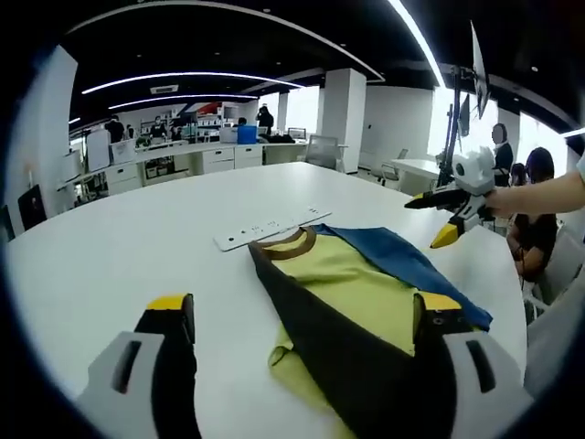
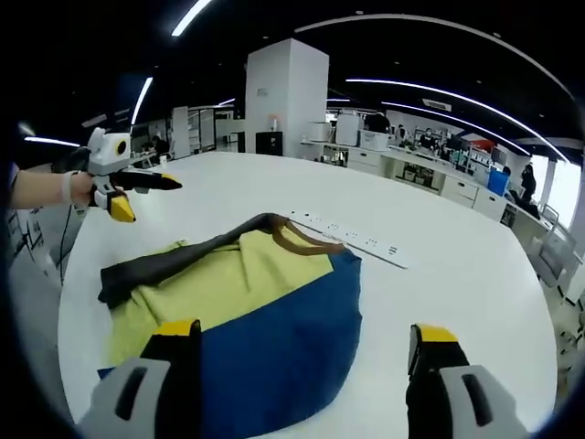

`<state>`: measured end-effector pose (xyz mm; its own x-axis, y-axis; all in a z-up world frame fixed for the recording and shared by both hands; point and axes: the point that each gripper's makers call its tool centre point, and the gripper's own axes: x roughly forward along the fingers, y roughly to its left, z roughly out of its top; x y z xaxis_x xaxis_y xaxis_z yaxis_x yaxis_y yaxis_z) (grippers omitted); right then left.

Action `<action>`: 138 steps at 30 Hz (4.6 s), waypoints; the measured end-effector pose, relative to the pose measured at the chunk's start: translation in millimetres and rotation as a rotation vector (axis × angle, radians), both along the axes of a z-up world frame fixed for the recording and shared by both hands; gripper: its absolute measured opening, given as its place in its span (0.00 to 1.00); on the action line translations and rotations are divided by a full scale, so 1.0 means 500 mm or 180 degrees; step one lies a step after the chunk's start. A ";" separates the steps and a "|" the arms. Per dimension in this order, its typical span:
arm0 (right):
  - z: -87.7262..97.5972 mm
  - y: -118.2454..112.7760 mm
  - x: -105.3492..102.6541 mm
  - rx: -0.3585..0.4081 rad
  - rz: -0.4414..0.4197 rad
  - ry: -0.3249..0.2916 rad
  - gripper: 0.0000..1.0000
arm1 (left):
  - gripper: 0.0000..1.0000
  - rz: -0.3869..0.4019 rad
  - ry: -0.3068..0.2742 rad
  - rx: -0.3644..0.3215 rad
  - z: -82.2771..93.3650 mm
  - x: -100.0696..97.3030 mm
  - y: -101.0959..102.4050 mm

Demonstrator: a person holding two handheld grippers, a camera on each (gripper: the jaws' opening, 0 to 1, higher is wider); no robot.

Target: Fold the garment on the visible template until the final outline fits inside the template.

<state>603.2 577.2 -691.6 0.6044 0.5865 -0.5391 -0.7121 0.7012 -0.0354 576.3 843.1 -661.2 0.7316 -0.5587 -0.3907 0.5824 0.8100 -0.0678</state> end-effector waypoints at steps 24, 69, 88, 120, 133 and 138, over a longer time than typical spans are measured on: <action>0.029 -0.035 -0.154 0.0056 -0.0164 -0.0074 0.93 | 0.92 0.0429 -0.0161 -0.0095 0.045 -0.142 0.094; -0.092 0.187 -0.390 -0.0639 0.0591 0.0149 0.09 | 0.89 0.0514 -0.0158 -0.0063 0.017 -0.215 0.124; -0.085 0.151 -0.370 -0.0632 0.0365 0.0066 0.00 | 0.87 0.0510 -0.0123 -0.0090 0.007 -0.220 0.116; 0.001 -0.292 -0.140 -0.0556 -0.1027 -0.0014 0.00 | 0.87 0.0695 -0.0178 -0.0063 0.032 -0.189 0.116; -0.002 -0.436 -0.036 -0.0770 -0.1259 0.0033 0.00 | 0.87 0.0782 -0.0208 -0.0069 0.038 -0.172 0.112; -0.010 -0.484 0.005 -0.0885 -0.1338 0.0057 0.00 | 0.87 0.0812 -0.0171 -0.0053 0.029 -0.166 0.111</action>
